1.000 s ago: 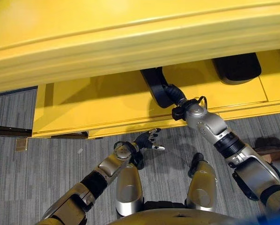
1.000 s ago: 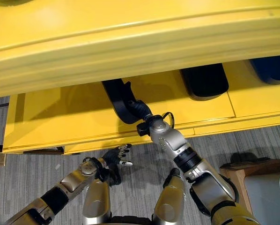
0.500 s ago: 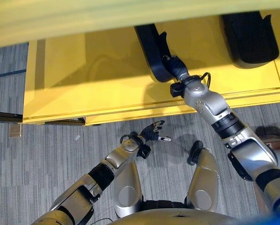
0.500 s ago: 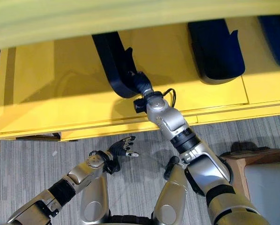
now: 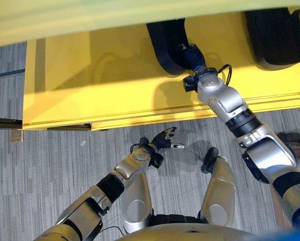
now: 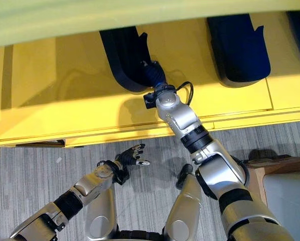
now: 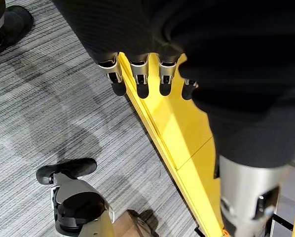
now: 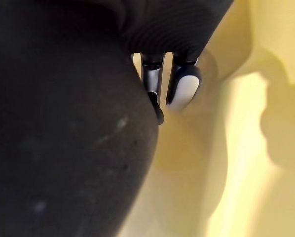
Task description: Move parts from the plastic box to the shelf.
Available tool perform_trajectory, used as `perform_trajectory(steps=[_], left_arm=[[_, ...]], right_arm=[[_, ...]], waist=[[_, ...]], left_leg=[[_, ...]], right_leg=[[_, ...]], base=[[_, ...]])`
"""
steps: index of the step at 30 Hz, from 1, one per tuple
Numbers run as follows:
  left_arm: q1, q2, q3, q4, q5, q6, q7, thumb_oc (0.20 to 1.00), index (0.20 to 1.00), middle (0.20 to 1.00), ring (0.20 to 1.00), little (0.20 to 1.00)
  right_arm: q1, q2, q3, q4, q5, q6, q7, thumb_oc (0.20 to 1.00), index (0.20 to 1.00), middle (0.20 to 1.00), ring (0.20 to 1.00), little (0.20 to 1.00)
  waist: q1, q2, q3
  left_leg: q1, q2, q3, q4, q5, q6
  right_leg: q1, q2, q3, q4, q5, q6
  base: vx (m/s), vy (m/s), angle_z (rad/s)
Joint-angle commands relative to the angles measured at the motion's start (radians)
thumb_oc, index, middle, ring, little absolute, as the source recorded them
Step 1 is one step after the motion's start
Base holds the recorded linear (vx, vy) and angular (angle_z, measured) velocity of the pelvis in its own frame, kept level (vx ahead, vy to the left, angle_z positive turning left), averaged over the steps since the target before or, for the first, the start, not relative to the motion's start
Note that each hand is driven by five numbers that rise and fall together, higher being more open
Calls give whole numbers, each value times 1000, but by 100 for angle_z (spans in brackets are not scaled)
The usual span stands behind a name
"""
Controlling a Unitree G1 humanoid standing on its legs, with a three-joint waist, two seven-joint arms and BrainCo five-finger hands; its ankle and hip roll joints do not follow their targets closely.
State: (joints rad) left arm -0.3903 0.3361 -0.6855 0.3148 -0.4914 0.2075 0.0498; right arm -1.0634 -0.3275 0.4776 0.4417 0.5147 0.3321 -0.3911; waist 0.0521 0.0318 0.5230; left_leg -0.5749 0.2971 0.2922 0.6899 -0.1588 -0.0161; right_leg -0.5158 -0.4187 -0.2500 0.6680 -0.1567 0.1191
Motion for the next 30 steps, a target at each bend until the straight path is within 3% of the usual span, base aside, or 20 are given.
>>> perform_trajectory(steps=[1, 5, 10, 14, 22, 24, 26, 28, 30], left_arm=[[-10, -19, -24, -104, -37, -17, 8, 1000, 1000, 1000, 1000, 1000], [-28, -12, -29, -94, 33, -54, -17, 1000, 1000, 1000, 1000, 1000], [-44, 2, -38, -125, -3, -10, 41, 1000, 1000, 1000, 1000, 1000], [-48, -7, -30, -99, -12, -15, 39, 1000, 1000, 1000, 1000, 1000], [-20, 0, -18, -70, -8, -59, 27, 1000, 1000, 1000, 1000, 1000], [-13, 0, -12, -60, 51, -66, 53, 1000, 1000, 1000, 1000, 1000], [-25, 17, -10, -55, 181, -104, 67, 1000, 1000, 1000, 1000, 1000], [-8, 17, -2, -83, 15, -68, 94, 1000, 1000, 1000, 1000, 1000], [9, 7, 22, -70, 35, -40, 131, 1000, 1000, 1000, 1000, 1000]], right_arm=[[23, -38, -25, 93, -15, 9, -35, 200, 200, 200, 200, 200], [0, -41, -23, 134, -11, 7, -53, 200, 200, 200, 200, 200], [-22, -44, -25, 197, 10, 8, -62, 200, 200, 200, 200, 200], [-33, -44, -16, 218, -14, 13, -52, 200, 200, 200, 200, 200], [20, -49, 34, 205, -86, 33, -17, 200, 200, 200, 200, 200], [49, -42, 43, 183, -155, 0, -2, 200, 200, 200, 200, 200], [89, -35, 52, 138, -108, 2, -16, 200, 200, 200, 200, 200], [141, -29, 41, 104, -69, -22, -46, 200, 200, 200, 200, 200], [174, -12, 28, 88, -58, -34, -73, 200, 200, 200, 200, 200]], waist=[[36, 38, -3], [40, 35, -3], [47, 40, -3], [49, 39, -3], [48, 37, -3], [43, 32, -3], [37, 26, -3], [32, 29, -3], [30, 26, -3]], left_leg=[[70, 23, 6, -39, -30, 5], [65, 24, 2, -35, -34, 7], [50, 21, -4, -24, -38, 11], [46, 22, -2, -31, -34, 9], [64, 18, 20, -71, -15, 9], [72, 21, 28, -79, -10, 7], [76, 22, 32, -85, -7, 5], [81, 17, 38, -97, -1, 5], [85, 16, 43, -101, -1, 5]], right_leg=[[1, 21, 10, -10, 47, 11], [-2, 20, 4, -1, 45, 11], [-14, 21, 3, 17, 38, 8], [-17, 22, -1, 12, 40, 7], [-4, 26, -15, -19, 52, 5], [4, 29, -16, -31, 56, 4], [6, 31, -15, -37, 60, 5], [11, 35, -17, -51, 61, 5], [13, 37, -18, -59, 63, 5]], base=[[0, 0, 0], [0, 0, 0], [0, 0, 0], [0, 0, 0], [0, 0, 0], [-3, -8, -2], [10, -13, 4], [0, 0, 0], [0, 0, 0]])
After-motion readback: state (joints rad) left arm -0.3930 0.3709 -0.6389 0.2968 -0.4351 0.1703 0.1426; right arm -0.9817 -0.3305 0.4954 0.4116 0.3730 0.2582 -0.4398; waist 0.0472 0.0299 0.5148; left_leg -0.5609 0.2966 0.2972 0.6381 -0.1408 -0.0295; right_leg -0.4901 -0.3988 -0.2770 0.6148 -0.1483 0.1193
